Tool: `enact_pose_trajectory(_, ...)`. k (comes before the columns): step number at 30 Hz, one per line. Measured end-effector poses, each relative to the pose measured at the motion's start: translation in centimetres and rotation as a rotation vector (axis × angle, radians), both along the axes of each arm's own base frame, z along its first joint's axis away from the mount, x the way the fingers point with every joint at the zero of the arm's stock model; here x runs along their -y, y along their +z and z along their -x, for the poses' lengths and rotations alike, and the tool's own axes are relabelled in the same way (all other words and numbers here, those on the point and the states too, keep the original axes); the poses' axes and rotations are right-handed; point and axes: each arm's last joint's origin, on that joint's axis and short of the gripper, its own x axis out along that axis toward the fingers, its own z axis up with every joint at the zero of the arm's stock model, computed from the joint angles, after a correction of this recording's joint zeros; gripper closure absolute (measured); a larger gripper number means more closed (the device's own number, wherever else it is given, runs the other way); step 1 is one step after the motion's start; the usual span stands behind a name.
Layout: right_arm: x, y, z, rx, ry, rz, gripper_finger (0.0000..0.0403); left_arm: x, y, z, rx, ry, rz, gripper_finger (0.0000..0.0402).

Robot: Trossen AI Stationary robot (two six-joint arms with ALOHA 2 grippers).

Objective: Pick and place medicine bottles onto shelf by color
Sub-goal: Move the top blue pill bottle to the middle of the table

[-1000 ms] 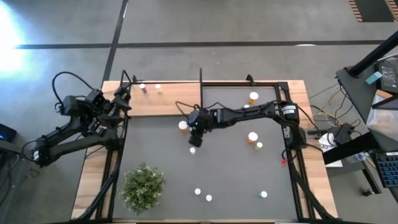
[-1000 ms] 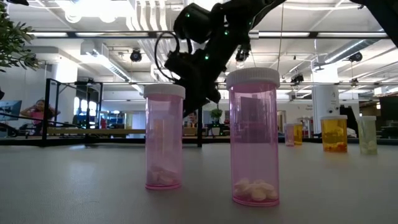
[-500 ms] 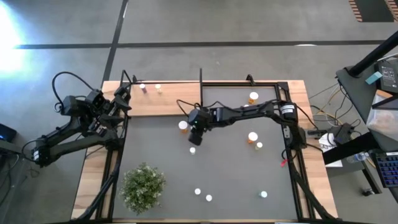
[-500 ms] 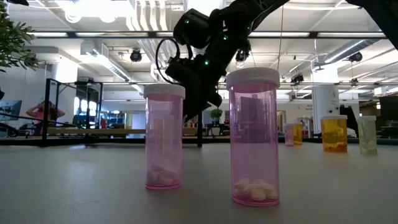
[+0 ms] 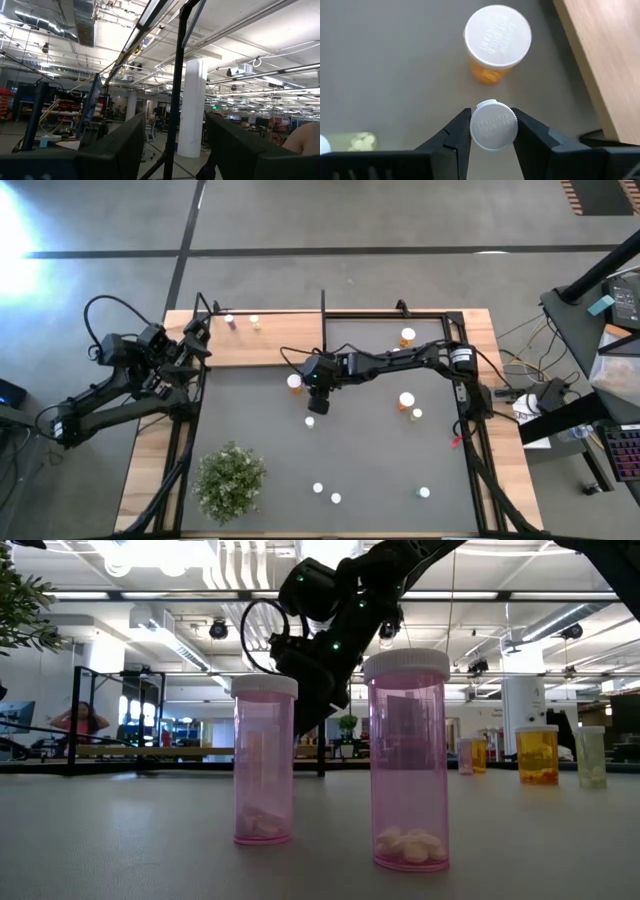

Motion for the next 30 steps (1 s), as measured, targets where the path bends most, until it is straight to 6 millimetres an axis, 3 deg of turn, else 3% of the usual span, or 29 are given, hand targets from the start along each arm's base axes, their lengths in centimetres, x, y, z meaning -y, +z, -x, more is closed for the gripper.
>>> enact_pose_trajectory(15,0.41,-0.55,0.36,-0.032,0.065,0.048,0.0289,0.00,0.00,0.00,-0.001,-0.002,0.005,0.0209)
enact_pose_trajectory(30,0.61,-0.84,0.51,-0.026,-0.001,0.006,0.0276,0.00,0.00,0.00,-0.001,-0.002,0.004,0.0209)
